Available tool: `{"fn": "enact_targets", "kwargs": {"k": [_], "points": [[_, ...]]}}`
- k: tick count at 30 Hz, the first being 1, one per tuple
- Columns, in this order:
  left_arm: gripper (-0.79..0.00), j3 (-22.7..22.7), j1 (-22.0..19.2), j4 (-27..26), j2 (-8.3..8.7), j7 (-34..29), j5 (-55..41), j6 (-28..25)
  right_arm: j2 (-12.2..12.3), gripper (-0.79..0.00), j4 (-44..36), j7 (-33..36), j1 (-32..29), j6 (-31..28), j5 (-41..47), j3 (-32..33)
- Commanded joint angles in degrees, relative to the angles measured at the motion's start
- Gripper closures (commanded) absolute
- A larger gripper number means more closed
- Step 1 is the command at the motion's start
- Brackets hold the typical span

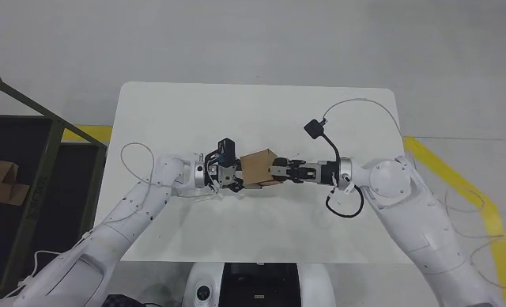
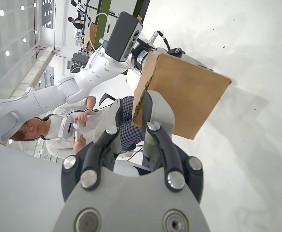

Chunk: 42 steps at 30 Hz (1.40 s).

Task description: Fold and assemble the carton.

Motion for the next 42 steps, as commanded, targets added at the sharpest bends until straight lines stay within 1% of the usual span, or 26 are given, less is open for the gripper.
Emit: {"fn": "enact_targets", "kwargs": {"k": [1, 5, 10, 12, 17, 20, 22, 23, 24, 27, 32, 36, 39, 40, 42], "points": [[-0.277, -0.1, 0.0, 0.1, 0.02, -0.1, -0.1, 0.0, 0.1, -0.188, 0.2, -0.2, 0.0, -0.2, 0.2, 0.6], [-0.28, -0.4, -0.1, 1.0, 0.02, -0.7, -0.4, 0.1, 0.6, -0.2, 0.0, -0.7, -0.9, -0.8, 0.7, 3.1], [-0.28, -0.6, -0.5, 2.4, -0.08, -3.1, 1.6, 3.2, 1.2, -0.234, -0.5, -2.8, -2.8, -2.3, -1.1, 6.1], [-0.274, -0.7, -0.5, 2.8, -0.07, -4.5, 2.4, 4.4, 1.3, -0.249, -0.7, -3.3, -3.4, -3.1, -1.7, 6.5], [-0.296, -1.0, -0.5, 2.2, 0.01, -8.6, 4.0, 7.1, 1.4, -0.271, -1.0, -4.4, -4.7, -4.2, -3.5, 6.5], [-0.379, -1.4, -0.2, 1.4, 0.13, -10.9, 4.8, 8.4, 1.5, -0.289, -1.1, -4.8, -4.9, -4.4, -3.9, 6.3], [-0.514, -1.6, 0.1, 0.9, 0.17, -11.7, 4.9, 8.8, 1.5, -0.296, -1.0, -4.9, -4.9, -4.4, -4.0, 6.3], [-0.674, -1.6, 0.2, 0.7, 0.19, -12.0, 4.9, 8.9, 1.5, -0.302, -1.0, -5.0, -5.0, -4.4, -3.9, 6.3], [-0.785, -1.7, 0.3, 0.4, 0.21, -12.3, 5.0, 8.9, 1.5, -0.308, -1.0, -5.1, -5.0, -4.5, -3.9, 6.3], [-0.785, -2.1, 0.7, -0.2, 0.29, -13.0, 4.7, 9.0, 1.5, -0.326, -0.9, -5.2, -5.1, -4.7, -3.9, 6.4], [-0.785, -2.8, 1.2, -1.0, 0.42, -13.4, 4.1, 9.1, 1.6, -0.336, -0.7, -5.4, -5.2, -5.0, -3.6, 6.6], [-0.785, -4.1, 1.8, -2.1, 0.76, -12.3, 3.1, 8.2, 1.6, -0.348, -0.2, -6.7, -5.4, -6.3, -3.4, 6.9], [-0.785, -5.8, 2.9, -4.0, 1.42, -10.2, 2.8, 6.3, 1.5, -0.385, 0.4, -8.4, -5.5, -8.4, -4.4, 7.1], [-0.785, -6.4, 3.4, -4.7, 1.71, -9.5, 2.8, 5.3, 1.5, -0.422, 0.7, -9.0, -5.6, -9.0, -4.6, 7.1], [-0.785, -8.0, 4.6, -6.6, 2.36, -7.3, 2.3, 2.9, 1.5, -0.52, 1.5, -10.5, -5.6, -10.2, -5.2, 7.2]]}}
